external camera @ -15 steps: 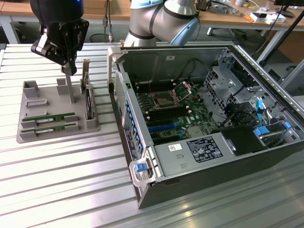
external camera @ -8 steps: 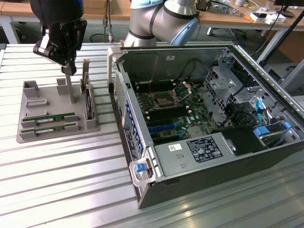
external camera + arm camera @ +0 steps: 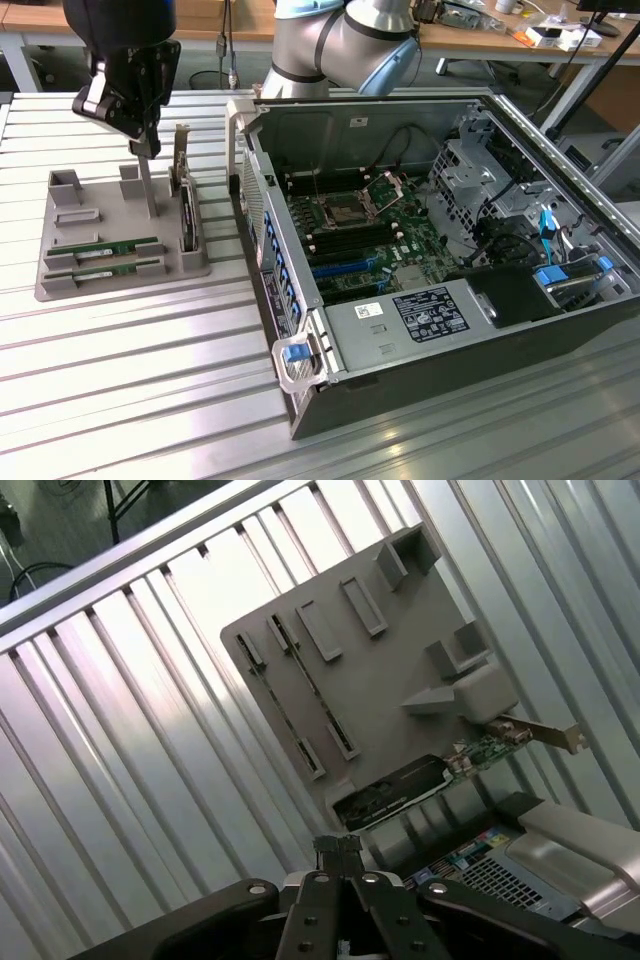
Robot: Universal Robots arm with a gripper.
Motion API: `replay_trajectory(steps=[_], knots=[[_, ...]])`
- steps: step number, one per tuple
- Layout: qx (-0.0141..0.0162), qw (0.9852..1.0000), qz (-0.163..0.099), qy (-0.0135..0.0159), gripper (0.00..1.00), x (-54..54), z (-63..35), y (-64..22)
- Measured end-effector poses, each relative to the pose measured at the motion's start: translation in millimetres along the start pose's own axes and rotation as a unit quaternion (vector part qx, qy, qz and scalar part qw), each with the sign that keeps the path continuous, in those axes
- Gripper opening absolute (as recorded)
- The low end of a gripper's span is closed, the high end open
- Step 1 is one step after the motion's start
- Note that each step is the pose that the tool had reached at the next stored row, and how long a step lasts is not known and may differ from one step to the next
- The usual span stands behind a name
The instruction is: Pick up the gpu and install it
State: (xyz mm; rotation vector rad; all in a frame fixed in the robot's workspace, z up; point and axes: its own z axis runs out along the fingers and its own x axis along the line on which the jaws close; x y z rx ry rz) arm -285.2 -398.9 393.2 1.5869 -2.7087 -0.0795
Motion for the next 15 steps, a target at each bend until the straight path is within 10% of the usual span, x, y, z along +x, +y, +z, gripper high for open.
replay_trajectory(steps=[15], knots=[[-0.0011,0.999,-0.044,0.002,0.1,0.0,0.0,0.0]])
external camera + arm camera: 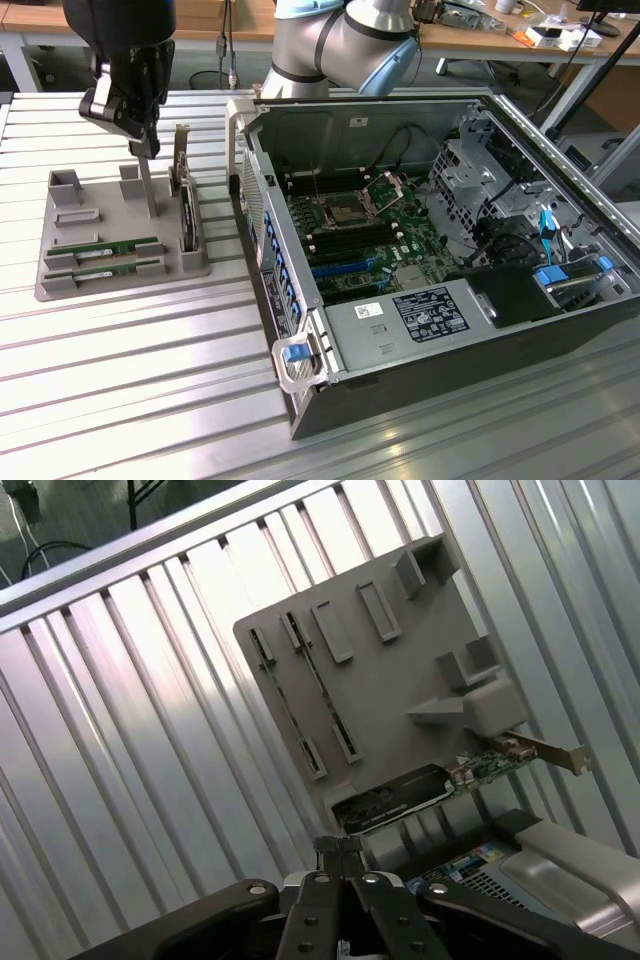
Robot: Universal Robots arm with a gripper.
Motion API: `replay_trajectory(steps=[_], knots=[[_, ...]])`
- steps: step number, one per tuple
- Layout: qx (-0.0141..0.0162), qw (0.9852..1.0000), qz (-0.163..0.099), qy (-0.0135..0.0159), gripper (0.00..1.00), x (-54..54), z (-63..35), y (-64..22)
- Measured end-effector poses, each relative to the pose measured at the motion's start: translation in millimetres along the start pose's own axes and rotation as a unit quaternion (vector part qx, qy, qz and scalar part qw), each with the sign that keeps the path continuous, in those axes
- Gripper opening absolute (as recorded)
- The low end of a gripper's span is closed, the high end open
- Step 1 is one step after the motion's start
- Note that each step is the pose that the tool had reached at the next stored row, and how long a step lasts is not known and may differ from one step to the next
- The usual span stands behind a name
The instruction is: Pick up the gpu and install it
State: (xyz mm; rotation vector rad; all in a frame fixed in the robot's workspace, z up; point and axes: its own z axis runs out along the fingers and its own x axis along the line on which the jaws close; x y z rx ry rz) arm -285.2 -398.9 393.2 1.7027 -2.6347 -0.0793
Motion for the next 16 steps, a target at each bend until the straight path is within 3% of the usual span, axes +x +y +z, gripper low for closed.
replay_trajectory(steps=[7,16], knots=[[-0.001,0.9993,-0.039,0.0017,0.1,0.0,0.0,0.0],[-0.0018,0.9971,-0.076,0.0033,0.1,0.0,0.0,0.0]])
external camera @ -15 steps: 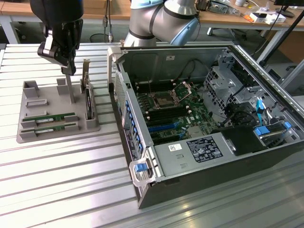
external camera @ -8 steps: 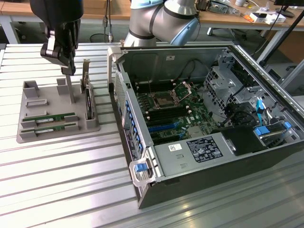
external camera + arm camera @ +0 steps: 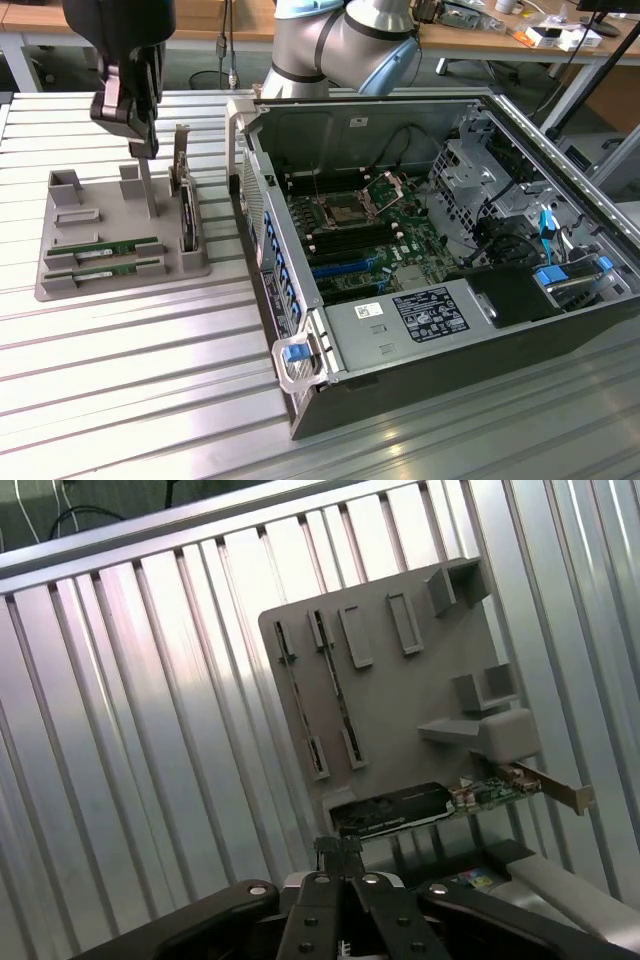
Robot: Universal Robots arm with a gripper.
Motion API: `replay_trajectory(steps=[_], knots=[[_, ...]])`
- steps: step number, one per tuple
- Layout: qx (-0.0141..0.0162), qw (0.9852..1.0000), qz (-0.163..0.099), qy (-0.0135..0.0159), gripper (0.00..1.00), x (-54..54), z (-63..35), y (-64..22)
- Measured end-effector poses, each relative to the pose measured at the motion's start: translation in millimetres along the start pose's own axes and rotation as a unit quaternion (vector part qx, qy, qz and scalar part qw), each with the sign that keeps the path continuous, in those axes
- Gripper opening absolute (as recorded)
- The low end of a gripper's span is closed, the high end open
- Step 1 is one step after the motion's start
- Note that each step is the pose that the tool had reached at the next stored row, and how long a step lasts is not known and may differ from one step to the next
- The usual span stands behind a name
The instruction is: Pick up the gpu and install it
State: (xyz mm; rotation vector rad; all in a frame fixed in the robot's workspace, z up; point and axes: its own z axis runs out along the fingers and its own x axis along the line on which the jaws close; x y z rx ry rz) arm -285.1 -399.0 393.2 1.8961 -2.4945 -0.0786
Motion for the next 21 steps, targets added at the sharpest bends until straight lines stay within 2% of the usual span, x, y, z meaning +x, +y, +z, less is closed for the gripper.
replay_trajectory(steps=[9,14,21], knots=[[-0.0008,0.9995,-0.033,0.0015,0.1,0.0,0.0,0.0],[-0.0013,0.9985,-0.054,0.0024,0.1,0.0,0.0,0.0],[-0.0022,0.9962,-0.087,0.0039,0.1,0.0,0.0,0.0]])
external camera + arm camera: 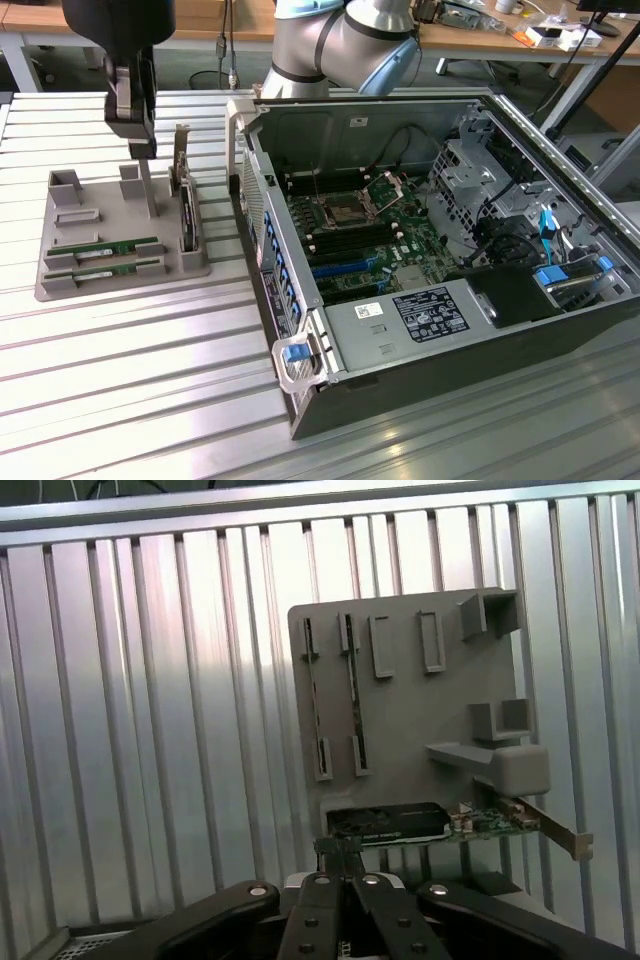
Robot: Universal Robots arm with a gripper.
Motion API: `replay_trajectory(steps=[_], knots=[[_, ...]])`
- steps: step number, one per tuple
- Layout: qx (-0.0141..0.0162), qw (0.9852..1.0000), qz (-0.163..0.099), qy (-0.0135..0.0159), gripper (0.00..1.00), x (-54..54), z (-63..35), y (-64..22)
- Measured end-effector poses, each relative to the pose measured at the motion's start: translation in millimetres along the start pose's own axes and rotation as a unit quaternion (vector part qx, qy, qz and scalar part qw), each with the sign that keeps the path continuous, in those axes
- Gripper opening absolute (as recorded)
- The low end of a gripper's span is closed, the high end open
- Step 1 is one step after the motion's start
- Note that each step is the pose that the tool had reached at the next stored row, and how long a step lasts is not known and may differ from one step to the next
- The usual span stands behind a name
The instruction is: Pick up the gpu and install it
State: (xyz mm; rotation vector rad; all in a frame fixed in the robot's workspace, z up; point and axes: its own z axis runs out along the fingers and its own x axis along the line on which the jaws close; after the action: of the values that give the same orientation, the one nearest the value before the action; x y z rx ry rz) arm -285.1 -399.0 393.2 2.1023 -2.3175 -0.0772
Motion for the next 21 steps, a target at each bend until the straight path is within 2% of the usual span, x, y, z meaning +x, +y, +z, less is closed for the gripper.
replay_trajectory(steps=[14,21], knots=[[-0.0011,0.999,-0.045,0.002,0.1,0.0,0.0,0.0],[-0.0018,0.9974,-0.072,0.0032,0.1,0.0,0.0,0.0]])
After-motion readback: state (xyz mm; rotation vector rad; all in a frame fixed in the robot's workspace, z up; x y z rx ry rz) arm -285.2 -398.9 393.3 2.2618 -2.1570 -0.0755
